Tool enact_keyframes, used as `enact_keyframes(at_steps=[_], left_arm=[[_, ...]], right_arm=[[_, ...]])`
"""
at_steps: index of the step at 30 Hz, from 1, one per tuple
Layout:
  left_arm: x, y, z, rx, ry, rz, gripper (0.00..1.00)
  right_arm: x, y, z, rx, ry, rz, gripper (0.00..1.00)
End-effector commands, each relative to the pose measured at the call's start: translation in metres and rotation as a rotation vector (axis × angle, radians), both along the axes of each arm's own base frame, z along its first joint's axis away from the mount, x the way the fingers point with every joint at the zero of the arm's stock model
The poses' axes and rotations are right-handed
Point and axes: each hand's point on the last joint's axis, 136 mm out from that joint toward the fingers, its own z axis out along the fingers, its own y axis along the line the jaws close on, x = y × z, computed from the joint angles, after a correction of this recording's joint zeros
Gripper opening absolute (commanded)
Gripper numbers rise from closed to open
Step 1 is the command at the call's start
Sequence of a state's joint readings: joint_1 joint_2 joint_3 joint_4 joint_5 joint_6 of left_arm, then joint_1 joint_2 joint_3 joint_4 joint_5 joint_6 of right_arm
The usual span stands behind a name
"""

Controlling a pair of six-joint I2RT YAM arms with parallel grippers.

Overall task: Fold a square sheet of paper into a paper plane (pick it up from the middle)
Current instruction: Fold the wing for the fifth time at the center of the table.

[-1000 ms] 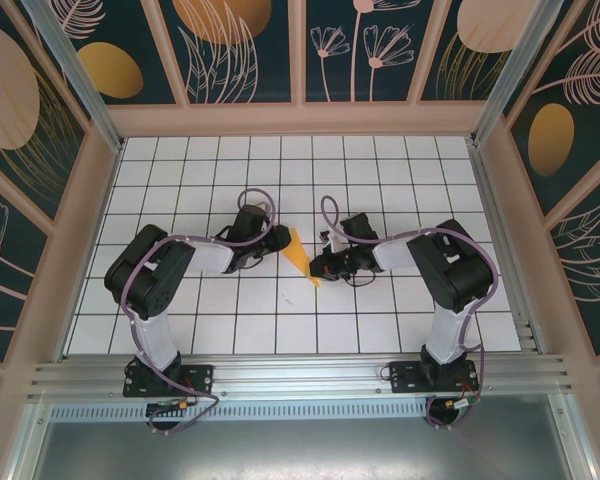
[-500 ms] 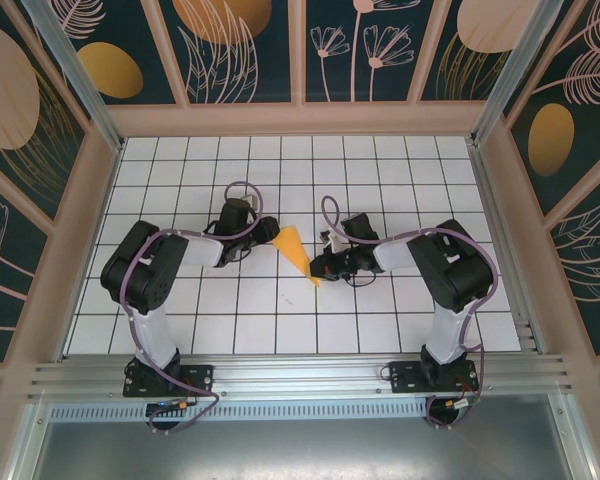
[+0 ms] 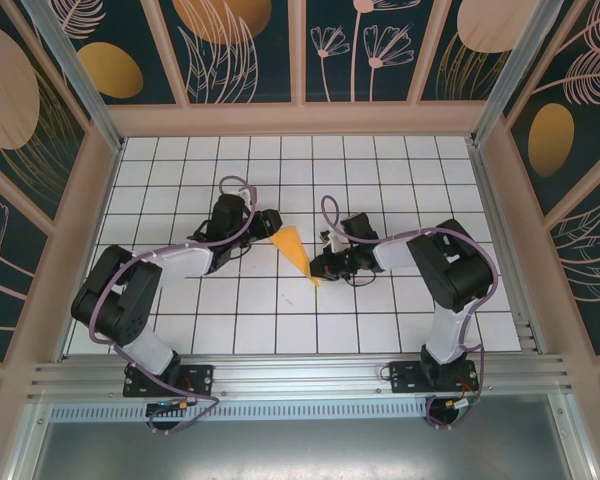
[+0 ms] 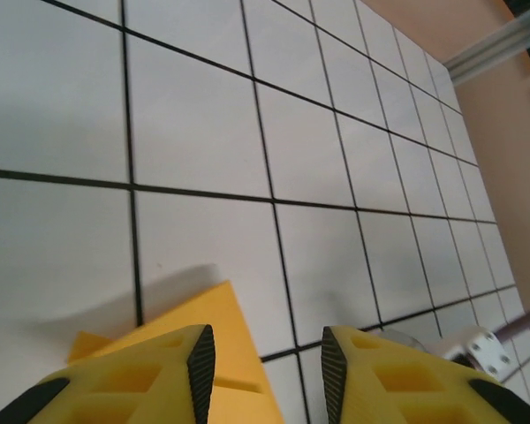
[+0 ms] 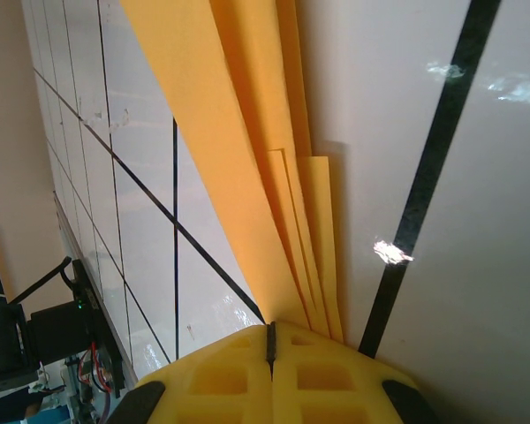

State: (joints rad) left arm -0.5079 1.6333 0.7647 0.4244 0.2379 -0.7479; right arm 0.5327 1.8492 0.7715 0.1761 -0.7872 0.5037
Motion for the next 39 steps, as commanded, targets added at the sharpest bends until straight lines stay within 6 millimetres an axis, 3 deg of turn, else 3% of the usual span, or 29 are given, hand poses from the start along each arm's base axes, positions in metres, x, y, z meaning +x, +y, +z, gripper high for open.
enact_keyframes(at_steps=[1,7,12,16,21,24,34,39], left_arm=[[-0.025,-0.027,-0.014,-0.027,0.054,-0.092,0.38],[-0.033,-0.043,-0.053,-0.06,0.143,-0.132,0.35],[-0.03,-0.031,-0.086,0.017,0.211,-0.06,0.33],[-0.033,-0.026,-0.101,0.05,0.243,-0.044,0.32],[-0.037,-0.024,-0.106,0.066,0.251,-0.056,0.32],[-0.036,-0.025,-0.106,0.065,0.25,-0.059,0.32],[-0.034,-0.028,-0.102,0.06,0.243,-0.064,0.32],[-0.034,-0.026,-0.103,0.064,0.246,-0.061,0.32]], right_arm=[[-0.013,-0.035,-0.047,-0.191,0.108,-0.068,0.0],[-0.013,-0.034,-0.046,-0.19,0.107,-0.065,0.0],[-0.007,-0.029,-0.034,-0.167,0.089,-0.061,0.0],[0.001,-0.019,-0.014,-0.125,0.053,-0.045,0.0],[0.011,0.005,0.016,-0.055,0.001,0.006,0.0],[0.015,0.02,0.023,-0.032,-0.011,0.032,0.0],[0.024,0.036,0.002,-0.063,0.025,0.039,0.0],[0.019,0.027,-0.015,-0.143,0.033,0.027,0.0]])
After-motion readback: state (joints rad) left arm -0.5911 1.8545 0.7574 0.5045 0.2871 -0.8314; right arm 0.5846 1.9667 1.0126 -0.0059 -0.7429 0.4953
